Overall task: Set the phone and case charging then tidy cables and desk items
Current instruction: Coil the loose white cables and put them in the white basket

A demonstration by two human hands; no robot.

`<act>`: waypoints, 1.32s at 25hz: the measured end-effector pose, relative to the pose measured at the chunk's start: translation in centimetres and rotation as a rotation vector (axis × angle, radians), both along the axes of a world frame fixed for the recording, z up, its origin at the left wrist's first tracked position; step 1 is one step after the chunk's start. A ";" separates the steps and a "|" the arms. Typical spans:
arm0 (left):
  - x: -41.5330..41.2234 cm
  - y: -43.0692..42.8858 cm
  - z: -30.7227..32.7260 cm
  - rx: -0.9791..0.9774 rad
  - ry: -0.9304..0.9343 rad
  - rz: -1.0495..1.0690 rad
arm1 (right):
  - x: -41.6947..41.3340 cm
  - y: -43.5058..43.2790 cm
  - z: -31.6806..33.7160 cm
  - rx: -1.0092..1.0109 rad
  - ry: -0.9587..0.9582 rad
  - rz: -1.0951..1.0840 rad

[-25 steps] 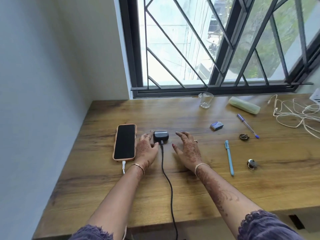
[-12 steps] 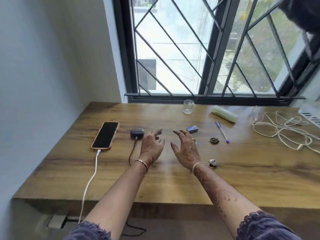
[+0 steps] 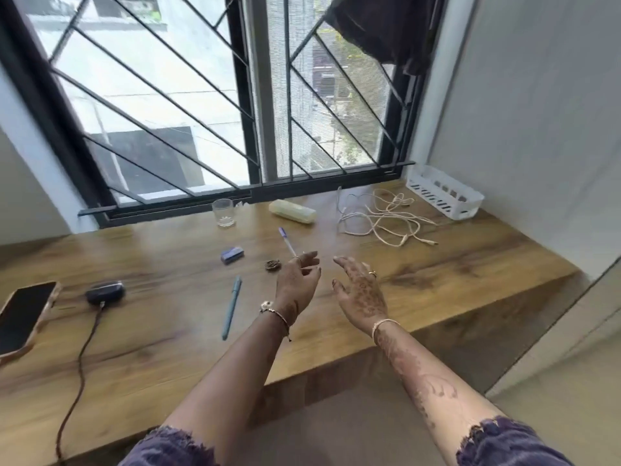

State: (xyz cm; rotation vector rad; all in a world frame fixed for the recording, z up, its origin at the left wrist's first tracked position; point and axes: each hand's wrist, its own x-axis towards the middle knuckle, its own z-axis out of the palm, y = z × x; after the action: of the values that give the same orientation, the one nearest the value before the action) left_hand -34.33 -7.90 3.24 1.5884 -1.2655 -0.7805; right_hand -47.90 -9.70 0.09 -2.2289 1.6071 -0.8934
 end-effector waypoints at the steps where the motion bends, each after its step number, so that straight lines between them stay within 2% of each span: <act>1: -1.8 -0.8 -0.2 0.006 0.007 -0.037 | -1.9 -0.3 -0.4 0.015 -0.010 -0.038; 9: -10.4 -8.3 -2.8 0.052 0.118 -0.137 | -11.1 -5.5 -1.4 0.079 0.038 -0.195; 22: -13.4 -18.9 -4.6 0.187 0.174 -0.076 | -14.6 -19.8 -2.1 0.025 0.076 -0.244; 28: -12.4 -21.5 -5.1 0.193 0.213 0.050 | -15.2 -23.9 -2.9 0.112 0.164 -0.170; 33: -13.9 -22.3 -5.5 0.255 0.328 0.119 | -16.5 -26.4 -2.9 0.150 0.016 -0.034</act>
State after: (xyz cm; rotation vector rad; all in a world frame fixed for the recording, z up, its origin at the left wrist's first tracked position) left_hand -48.24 -30.18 -2.25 1.6366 -0.8541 -1.1081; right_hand -64.43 -36.09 -2.83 -2.1185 1.6650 -0.7384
